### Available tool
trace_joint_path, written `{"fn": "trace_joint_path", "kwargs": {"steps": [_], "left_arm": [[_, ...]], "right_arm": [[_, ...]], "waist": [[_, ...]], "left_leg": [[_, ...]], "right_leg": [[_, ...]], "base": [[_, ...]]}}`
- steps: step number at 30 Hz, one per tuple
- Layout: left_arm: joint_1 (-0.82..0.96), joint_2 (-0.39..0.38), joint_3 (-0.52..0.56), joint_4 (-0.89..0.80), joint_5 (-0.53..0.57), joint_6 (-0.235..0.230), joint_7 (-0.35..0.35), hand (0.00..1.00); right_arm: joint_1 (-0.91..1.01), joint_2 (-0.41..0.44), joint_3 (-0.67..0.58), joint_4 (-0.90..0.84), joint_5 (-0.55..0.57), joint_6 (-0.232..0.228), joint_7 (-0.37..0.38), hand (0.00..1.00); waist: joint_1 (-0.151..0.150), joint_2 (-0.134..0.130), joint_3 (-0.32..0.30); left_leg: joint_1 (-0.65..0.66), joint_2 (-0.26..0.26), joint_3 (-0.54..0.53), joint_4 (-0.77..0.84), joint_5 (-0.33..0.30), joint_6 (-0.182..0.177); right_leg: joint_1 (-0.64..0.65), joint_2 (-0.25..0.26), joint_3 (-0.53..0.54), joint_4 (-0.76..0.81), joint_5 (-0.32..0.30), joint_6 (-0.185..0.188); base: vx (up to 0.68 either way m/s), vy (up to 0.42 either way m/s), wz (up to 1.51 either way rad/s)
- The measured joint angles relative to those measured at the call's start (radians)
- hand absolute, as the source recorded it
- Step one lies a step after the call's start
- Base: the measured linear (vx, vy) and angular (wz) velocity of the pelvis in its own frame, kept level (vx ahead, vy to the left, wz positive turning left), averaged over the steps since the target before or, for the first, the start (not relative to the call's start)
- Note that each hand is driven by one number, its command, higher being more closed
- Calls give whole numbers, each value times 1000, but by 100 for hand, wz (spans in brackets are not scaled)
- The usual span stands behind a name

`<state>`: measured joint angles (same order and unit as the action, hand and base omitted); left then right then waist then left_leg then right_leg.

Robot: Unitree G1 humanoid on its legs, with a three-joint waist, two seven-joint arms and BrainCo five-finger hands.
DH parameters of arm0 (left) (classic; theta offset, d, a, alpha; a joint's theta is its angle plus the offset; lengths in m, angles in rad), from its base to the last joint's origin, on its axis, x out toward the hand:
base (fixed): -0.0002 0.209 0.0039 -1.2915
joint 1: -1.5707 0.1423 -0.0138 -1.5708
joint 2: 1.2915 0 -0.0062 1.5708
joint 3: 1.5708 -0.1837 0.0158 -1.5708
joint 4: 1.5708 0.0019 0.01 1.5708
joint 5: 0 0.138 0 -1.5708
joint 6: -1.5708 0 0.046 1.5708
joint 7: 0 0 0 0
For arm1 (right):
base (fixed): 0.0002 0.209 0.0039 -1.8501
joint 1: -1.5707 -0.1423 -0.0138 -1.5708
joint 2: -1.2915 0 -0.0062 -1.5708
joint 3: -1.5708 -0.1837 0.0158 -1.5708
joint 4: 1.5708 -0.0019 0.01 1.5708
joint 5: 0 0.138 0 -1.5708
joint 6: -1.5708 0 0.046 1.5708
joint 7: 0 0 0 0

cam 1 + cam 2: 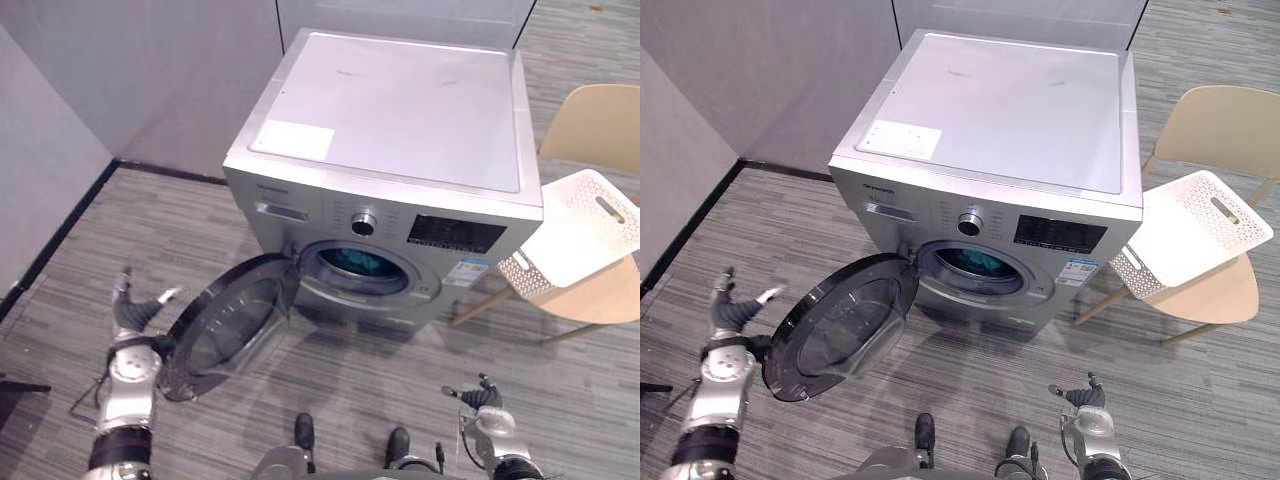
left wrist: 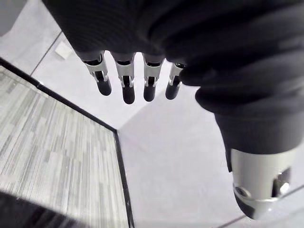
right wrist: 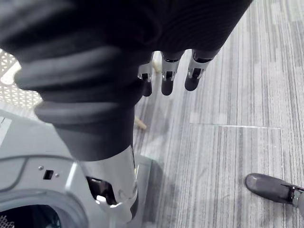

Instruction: Pick up the laundry basket with both hands and put the clothes into the washing machine.

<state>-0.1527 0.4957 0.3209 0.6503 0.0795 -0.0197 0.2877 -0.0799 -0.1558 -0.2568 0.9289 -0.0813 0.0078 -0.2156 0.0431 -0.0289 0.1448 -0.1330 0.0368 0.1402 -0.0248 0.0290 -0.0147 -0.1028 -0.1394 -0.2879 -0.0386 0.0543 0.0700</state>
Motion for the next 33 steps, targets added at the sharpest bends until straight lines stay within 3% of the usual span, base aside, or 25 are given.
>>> {"fn": "trace_joint_path", "kwargs": {"steps": [4,8,10,17,19,25,27,29,33], "left_arm": [[-45,2,-8,121,2,13,-13,0],[-70,-2,-36,207,3,14,-49,0],[-86,-32,-29,229,9,14,-39,0],[-40,-112,-53,190,-5,-11,-23,0],[1,-143,-125,128,-12,-12,-22,0],[128,-257,-322,-46,-51,-14,-51,0],[141,-278,-415,-83,-50,-11,-84,0],[134,-300,-519,-112,-48,-7,-125,0],[65,-346,-606,-113,-49,17,-134,0]], "right_arm": [[11,9,2,-3,0,0,0,0],[-5,12,26,-14,0,0,0,0],[-10,16,30,-36,0,0,0,0],[-16,26,31,-54,1,0,-2,0],[-10,29,30,-51,0,1,-3,0],[-9,34,30,-49,-9,2,-9,0],[-10,35,30,-49,-12,1,-9,0],[-14,42,37,-50,-21,1,-17,0],[-13,45,65,-52,-36,1,-28,0]], "waist": [[1,-36,22],[10,-46,38],[28,-44,65],[39,-24,73],[53,-19,71],[52,-5,63],[47,5,58],[20,13,53],[-35,22,55]], "left_leg": [[-34,1,11,18,-2,1],[-111,18,38,83,-25,-1],[-119,33,57,126,-50,-6],[-158,50,59,177,-70,-9],[-156,45,56,177,-70,-9],[-119,10,51,154,-60,4],[-110,-4,54,133,-51,13],[-106,-17,62,122,-45,21],[-95,-18,131,105,-47,17]], "right_leg": [[-32,-2,14,2,6,4],[-96,7,43,5,24,-6],[-98,15,62,10,27,-7],[-125,25,71,23,26,-8],[-123,21,70,25,26,-7],[-91,-11,66,24,31,14],[-92,-23,69,24,37,23],[-95,-36,76,24,42,31],[-141,-39,159,39,47,31]], "base": [[-40,18,-9],[-39,-2,-19],[-46,-13,-33],[-20,-9,-5],[-25,15,4],[-35,56,8],[-60,83,2],[-77,93,-5],[-74,49,-48]]}}
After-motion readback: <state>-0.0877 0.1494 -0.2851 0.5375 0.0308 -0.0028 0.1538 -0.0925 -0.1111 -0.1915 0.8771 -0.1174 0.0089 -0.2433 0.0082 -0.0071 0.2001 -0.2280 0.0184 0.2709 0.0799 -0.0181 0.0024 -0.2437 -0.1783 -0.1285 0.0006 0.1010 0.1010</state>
